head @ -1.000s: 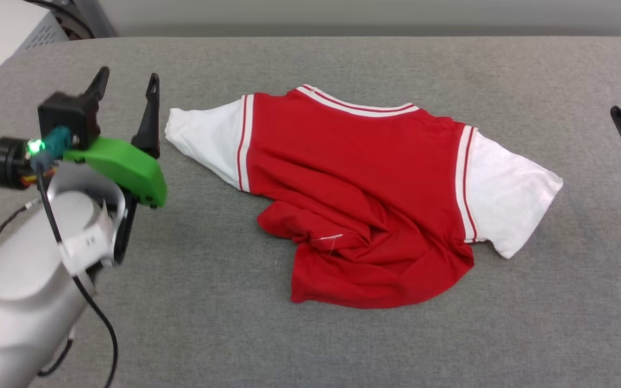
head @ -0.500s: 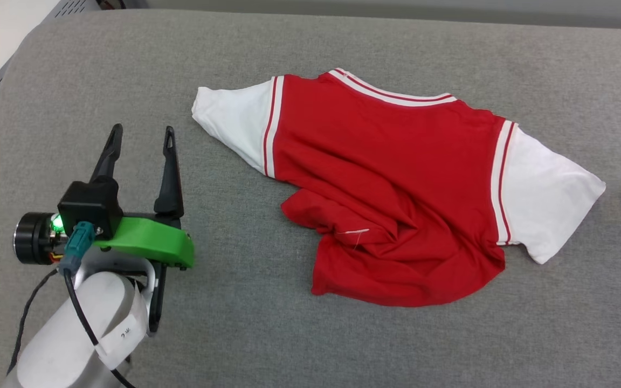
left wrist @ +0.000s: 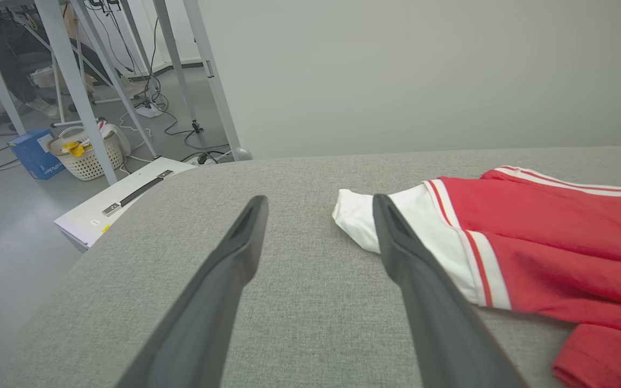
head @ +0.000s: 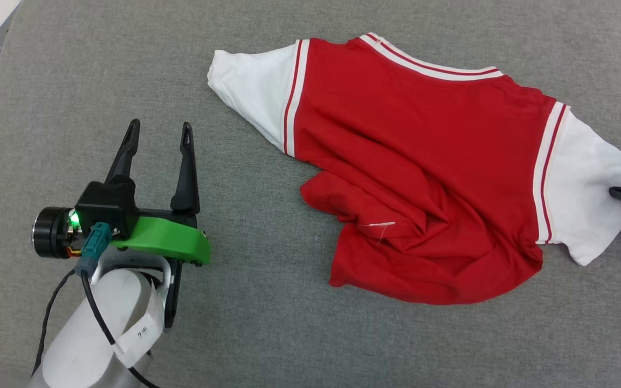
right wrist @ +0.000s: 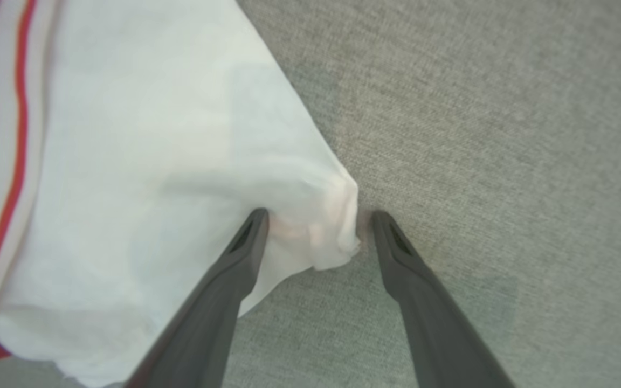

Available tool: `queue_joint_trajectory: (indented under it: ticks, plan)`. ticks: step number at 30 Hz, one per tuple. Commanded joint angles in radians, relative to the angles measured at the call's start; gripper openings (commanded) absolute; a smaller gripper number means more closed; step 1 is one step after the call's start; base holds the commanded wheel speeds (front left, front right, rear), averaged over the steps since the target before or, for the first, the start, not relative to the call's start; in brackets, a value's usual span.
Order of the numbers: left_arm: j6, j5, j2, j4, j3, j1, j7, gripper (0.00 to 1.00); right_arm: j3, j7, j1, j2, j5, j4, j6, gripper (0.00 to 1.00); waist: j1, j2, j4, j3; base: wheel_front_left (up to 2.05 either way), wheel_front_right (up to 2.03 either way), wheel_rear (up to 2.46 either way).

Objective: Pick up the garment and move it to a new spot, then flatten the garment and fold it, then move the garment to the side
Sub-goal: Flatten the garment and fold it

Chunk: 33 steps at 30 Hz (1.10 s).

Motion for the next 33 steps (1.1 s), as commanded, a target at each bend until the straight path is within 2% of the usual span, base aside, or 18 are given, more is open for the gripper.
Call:
queue_joint_trajectory:
  ticks: [1, 4, 5, 6, 12, 16, 19, 24, 27, 33]
  plan:
    - [-0.012, 0.016, -0.014, 0.011, 0.01, -0.005, -0.006, 1.0, 0.042, -0.014, 0.051, 0.031, 0.013, 0.021, -0.001, 1.0, 0.0, 0.0052, 0.007, 0.011, 0.0, 0.0, 0.0]
    - [-0.03, 0.03, -0.027, 0.028, 0.036, -0.005, -0.006, 1.0, 0.072, -0.075, 0.053, 0.032, 0.023, 0.018, -0.001, 1.0, 0.0, 0.0052, -0.005, 0.008, 0.0, 0.0, 0.0]
    - [-0.037, 0.036, -0.031, 0.035, 0.045, -0.004, -0.006, 1.0, 0.083, -0.104, 0.047, 0.027, 0.021, 0.016, -0.001, 0.07, 0.0, 0.0052, -0.01, 0.004, 0.0, 0.0, 0.0]
    - [-0.042, 0.041, -0.032, 0.04, 0.051, -0.003, -0.006, 1.0, 0.086, -0.129, 0.039, 0.023, 0.022, 0.016, -0.001, 0.0, 0.0, 0.0052, -0.016, -0.001, 0.0, 0.0, 0.0]
    - [-0.108, 0.057, -0.014, 0.084, 0.098, -0.038, -0.006, 1.0, 0.084, -0.324, -0.021, -0.029, 0.035, -0.014, -0.001, 0.0, 0.0, 0.0052, -0.047, -0.053, 0.0, 0.0, 0.0]
    - [-0.161, 0.038, 0.025, 0.114, 0.119, -0.103, 0.002, 1.0, 0.086, -0.391, -0.017, -0.077, 0.051, -0.073, -0.001, 0.0, 0.0, 0.0052, -0.068, -0.075, 0.0, 0.0, 0.0]
    - [-0.202, 0.025, 0.062, 0.132, 0.124, -0.168, 0.045, 1.0, 0.082, -0.422, -0.002, -0.111, 0.061, -0.123, -0.001, 0.0, 0.0, 0.0052, -0.088, -0.077, 0.0, 0.0, 0.0]
    - [-0.297, -0.012, 0.114, 0.177, 0.116, -0.316, 0.167, 1.0, 0.065, -0.454, 0.024, -0.143, 0.064, -0.202, -0.001, 0.0, 0.0, 0.0052, -0.124, -0.055, 0.0, 0.0, 0.0]
    - [-0.353, -0.038, 0.129, 0.229, 0.088, -0.407, 0.28, 1.0, 0.053, -0.46, 0.035, -0.146, 0.057, -0.235, -0.001, 0.0, 0.0, 0.0052, -0.143, -0.035, 0.0, 0.0, 0.0]
    - [-0.406, -0.132, 0.128, 0.336, 0.007, -0.58, 0.561, 1.0, 0.039, -0.451, 0.041, -0.14, 0.042, -0.278, -0.001, 0.0, 0.0, 0.0052, -0.171, 0.013, 0.0, 0.0, 0.0]
